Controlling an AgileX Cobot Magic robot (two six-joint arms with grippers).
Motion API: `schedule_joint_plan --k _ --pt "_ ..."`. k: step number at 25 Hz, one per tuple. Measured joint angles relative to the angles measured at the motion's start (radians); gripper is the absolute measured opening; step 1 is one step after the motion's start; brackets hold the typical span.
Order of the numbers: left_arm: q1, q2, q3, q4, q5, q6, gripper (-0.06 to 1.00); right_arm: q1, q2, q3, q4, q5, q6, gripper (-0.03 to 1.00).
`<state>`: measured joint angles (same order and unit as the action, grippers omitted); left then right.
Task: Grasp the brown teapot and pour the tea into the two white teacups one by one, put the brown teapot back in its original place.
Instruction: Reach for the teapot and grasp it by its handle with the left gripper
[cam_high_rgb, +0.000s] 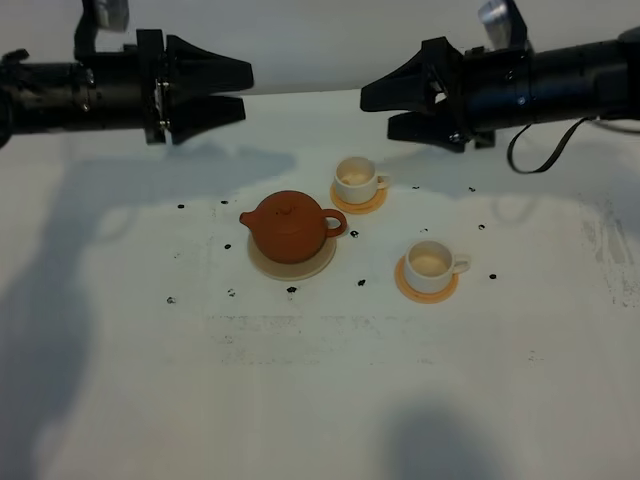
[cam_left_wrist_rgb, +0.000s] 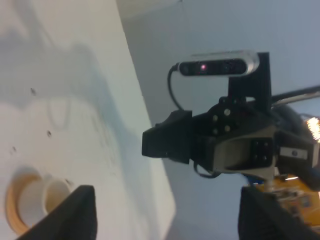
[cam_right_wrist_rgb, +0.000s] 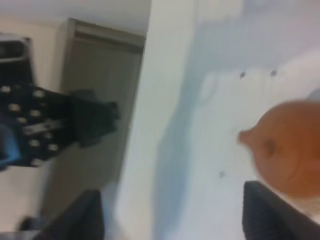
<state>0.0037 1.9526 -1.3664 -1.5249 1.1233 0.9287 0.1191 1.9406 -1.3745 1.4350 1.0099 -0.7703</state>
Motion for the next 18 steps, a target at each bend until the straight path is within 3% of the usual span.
schedule_joint_plan --k 3,10,18 --pt "0.000 -0.042 -0.029 0.089 -0.032 0.039 0.55 0.000 -0.030 -0.029 -0.089 -0.043 -0.008 0.59" --pt "0.000 -0.158 -0.035 0.350 -0.182 0.018 0.54 0.000 -0.114 -0.037 -0.286 -0.184 -0.002 0.59" --pt "0.000 -0.259 -0.035 0.543 -0.281 -0.037 0.54 0.002 -0.178 -0.037 -0.507 -0.282 0.062 0.58"
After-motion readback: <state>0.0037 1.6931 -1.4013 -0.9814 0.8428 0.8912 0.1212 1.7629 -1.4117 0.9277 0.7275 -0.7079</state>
